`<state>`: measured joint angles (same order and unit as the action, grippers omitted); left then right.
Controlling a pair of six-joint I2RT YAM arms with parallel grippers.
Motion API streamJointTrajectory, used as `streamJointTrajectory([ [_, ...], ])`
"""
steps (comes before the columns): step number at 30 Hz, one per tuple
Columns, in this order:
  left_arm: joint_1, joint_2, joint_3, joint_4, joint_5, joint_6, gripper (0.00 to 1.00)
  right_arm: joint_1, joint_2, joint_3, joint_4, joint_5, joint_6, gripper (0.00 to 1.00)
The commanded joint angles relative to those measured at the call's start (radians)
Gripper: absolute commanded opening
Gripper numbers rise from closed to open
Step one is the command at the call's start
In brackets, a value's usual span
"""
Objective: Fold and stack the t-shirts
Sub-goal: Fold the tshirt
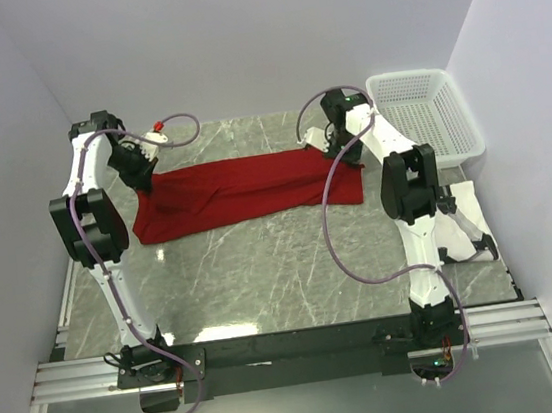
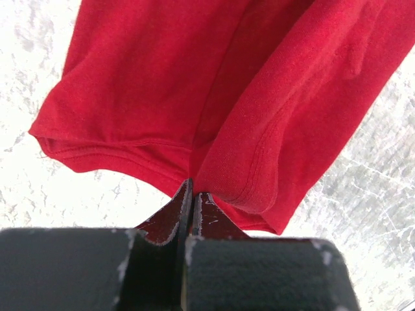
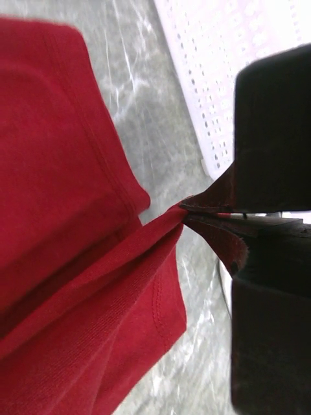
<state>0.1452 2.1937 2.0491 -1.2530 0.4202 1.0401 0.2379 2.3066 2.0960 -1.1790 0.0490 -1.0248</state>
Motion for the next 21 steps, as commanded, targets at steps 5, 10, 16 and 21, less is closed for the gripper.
streamJointTrajectory([
  [5, 0.004, 0.024, 0.051, 0.009, -0.015, -0.011, 0.0, 0.011, -0.004, 0.041, 0.088, 0.058, -0.026, 0.0],
  [10, 0.005, 0.032, 0.049, 0.023, -0.024, -0.02, 0.0, 0.023, 0.004, 0.041, 0.128, 0.068, -0.035, 0.0],
  [16, 0.011, 0.04, 0.051, 0.047, -0.038, -0.069, 0.3, 0.031, -0.001, 0.044, 0.14, 0.084, -0.02, 0.51],
  [21, 0.082, -0.017, 0.053, 0.011, 0.052, -0.136, 0.47, -0.014, -0.068, 0.079, 0.082, 0.019, 0.096, 0.68],
])
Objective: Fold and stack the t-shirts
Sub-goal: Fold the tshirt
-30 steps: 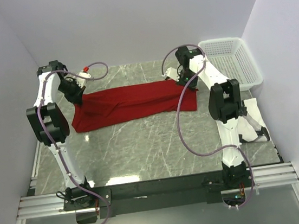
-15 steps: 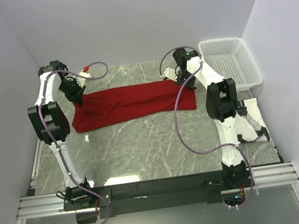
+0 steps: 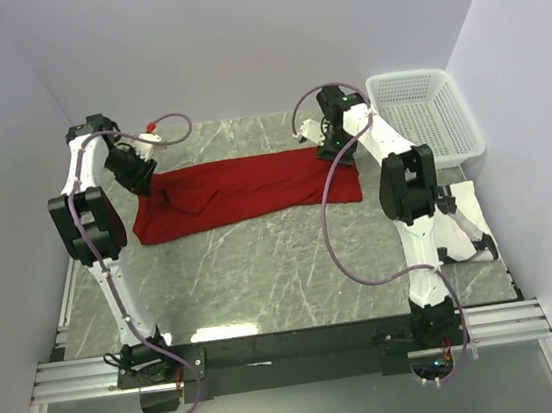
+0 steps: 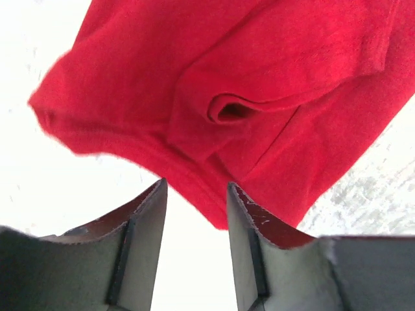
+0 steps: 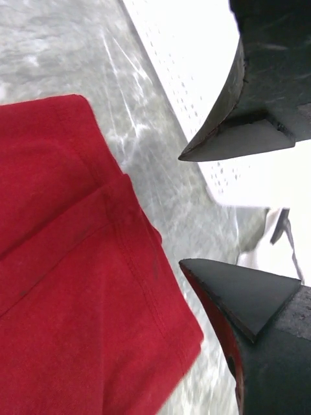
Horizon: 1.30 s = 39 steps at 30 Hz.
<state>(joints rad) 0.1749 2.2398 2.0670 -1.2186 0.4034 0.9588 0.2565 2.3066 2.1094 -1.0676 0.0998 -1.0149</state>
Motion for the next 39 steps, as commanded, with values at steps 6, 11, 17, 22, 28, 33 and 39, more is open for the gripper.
streamJointTrajectory([
  [6, 0.118, -0.198, -0.149, -0.022, 0.156, -0.153, 0.5, -0.118, -0.213, -0.107, -0.121, -0.265, 0.334, 0.66],
  [11, 0.136, -0.243, -0.307, 0.037, 0.202, -0.242, 0.51, -0.186, -0.21, -0.189, -0.149, -0.455, 0.481, 0.61],
  [17, 0.138, -0.207, -0.352, 0.042, 0.25, -0.356, 0.57, -0.221, -0.164, -0.203, -0.112, -0.569, 0.607, 0.6],
  [22, 0.138, -0.2, -0.378, 0.057, 0.245, -0.391, 0.57, -0.227, -0.102, -0.2, -0.069, -0.571, 0.674, 0.59],
  [28, 0.138, -0.212, -0.398, 0.067, 0.229, -0.414, 0.58, -0.241, -0.027, -0.161, -0.055, -0.529, 0.704, 0.57],
  [33, 0.136, -0.223, -0.41, 0.077, 0.219, -0.422, 0.59, -0.252, 0.004, -0.146, -0.061, -0.549, 0.702, 0.56],
  [39, 0.136, -0.213, -0.42, 0.082, 0.215, -0.43, 0.59, -0.252, 0.016, -0.149, -0.077, -0.603, 0.702, 0.49],
])
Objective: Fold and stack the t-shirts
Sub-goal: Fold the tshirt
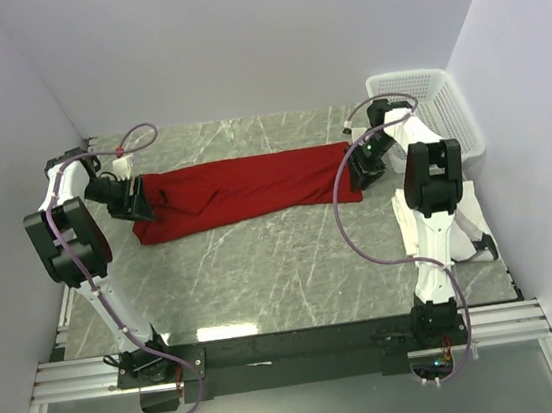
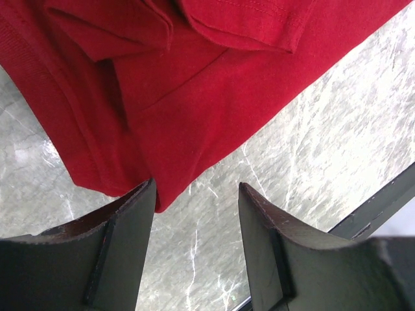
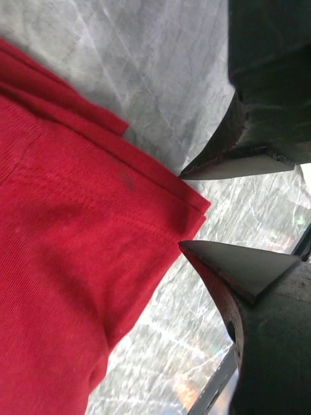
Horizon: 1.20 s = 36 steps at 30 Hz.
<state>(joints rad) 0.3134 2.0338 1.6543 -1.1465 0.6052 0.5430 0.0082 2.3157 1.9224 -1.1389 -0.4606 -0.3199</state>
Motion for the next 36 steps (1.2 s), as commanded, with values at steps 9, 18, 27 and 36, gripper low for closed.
streamJointTrajectory([
  [9, -0.004, 0.006, 0.015, 0.004, 0.022, -0.015, 0.59, -0.002, 0.004, 0.04, -0.016, -0.043, 0.005, 0.41],
  [18, -0.019, 0.005, 0.009, 0.002, 0.01, -0.009, 0.56, -0.03, 0.008, 0.015, -0.001, -0.003, 0.021, 0.42],
  [27, -0.039, 0.022, -0.011, 0.002, -0.035, -0.005, 0.52, -0.03, 0.011, 0.004, -0.019, -0.038, 0.005, 0.12],
  [36, -0.042, 0.051, -0.004, 0.047, -0.097, -0.075, 0.55, -0.033, 0.021, 0.018, -0.047, -0.047, -0.025, 0.0],
])
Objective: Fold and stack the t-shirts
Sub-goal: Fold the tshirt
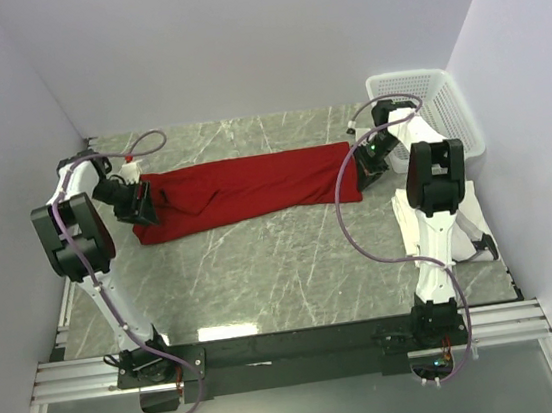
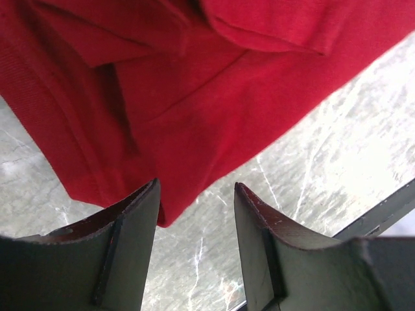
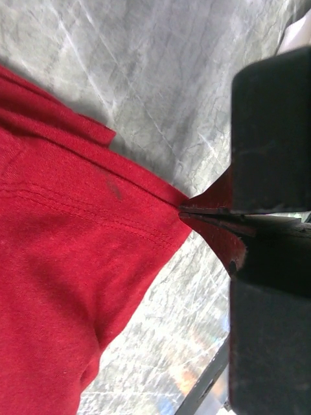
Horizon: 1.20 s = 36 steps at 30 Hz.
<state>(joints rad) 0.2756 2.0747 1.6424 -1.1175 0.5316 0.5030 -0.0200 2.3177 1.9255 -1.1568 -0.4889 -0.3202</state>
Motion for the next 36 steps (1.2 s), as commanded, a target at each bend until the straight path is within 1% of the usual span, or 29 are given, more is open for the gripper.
streamJointTrajectory([
  [1, -0.006, 0.015, 0.01, 0.018, -0.027, -0.038, 0.54, -0.005, 0.02, 0.018, -0.03, -0.02, -0.025, 0.0],
  [11, -0.015, 0.039, -0.006, 0.025, -0.062, -0.063, 0.51, -0.015, 0.019, 0.024, -0.046, -0.03, -0.048, 0.0],
  [22, -0.016, 0.061, 0.007, 0.018, -0.082, -0.08, 0.41, -0.021, 0.011, 0.015, -0.04, -0.054, -0.051, 0.0],
  [27, -0.019, 0.061, 0.022, 0.012, -0.061, -0.083, 0.29, -0.026, 0.005, 0.02, -0.04, -0.06, -0.056, 0.0],
  [28, -0.018, 0.061, 0.028, 0.008, -0.056, -0.083, 0.25, -0.028, 0.005, 0.02, -0.038, -0.059, -0.057, 0.0],
  [30, -0.018, 0.062, 0.036, -0.002, -0.047, -0.078, 0.19, -0.031, -0.001, 0.02, -0.04, -0.06, -0.06, 0.0],
  [31, -0.016, 0.062, 0.04, -0.007, -0.045, -0.078, 0.14, -0.032, -0.004, 0.02, -0.04, -0.06, -0.062, 0.0],
  [33, -0.016, 0.059, 0.043, -0.013, -0.038, -0.077, 0.09, -0.034, -0.011, 0.018, -0.038, -0.059, -0.065, 0.0],
  [34, -0.016, 0.056, 0.045, -0.015, -0.041, -0.077, 0.02, -0.035, -0.011, 0.018, -0.04, -0.059, -0.068, 0.0],
  [36, -0.016, 0.05, 0.045, -0.016, -0.045, -0.075, 0.01, -0.038, -0.014, 0.018, -0.046, -0.057, -0.074, 0.0],
])
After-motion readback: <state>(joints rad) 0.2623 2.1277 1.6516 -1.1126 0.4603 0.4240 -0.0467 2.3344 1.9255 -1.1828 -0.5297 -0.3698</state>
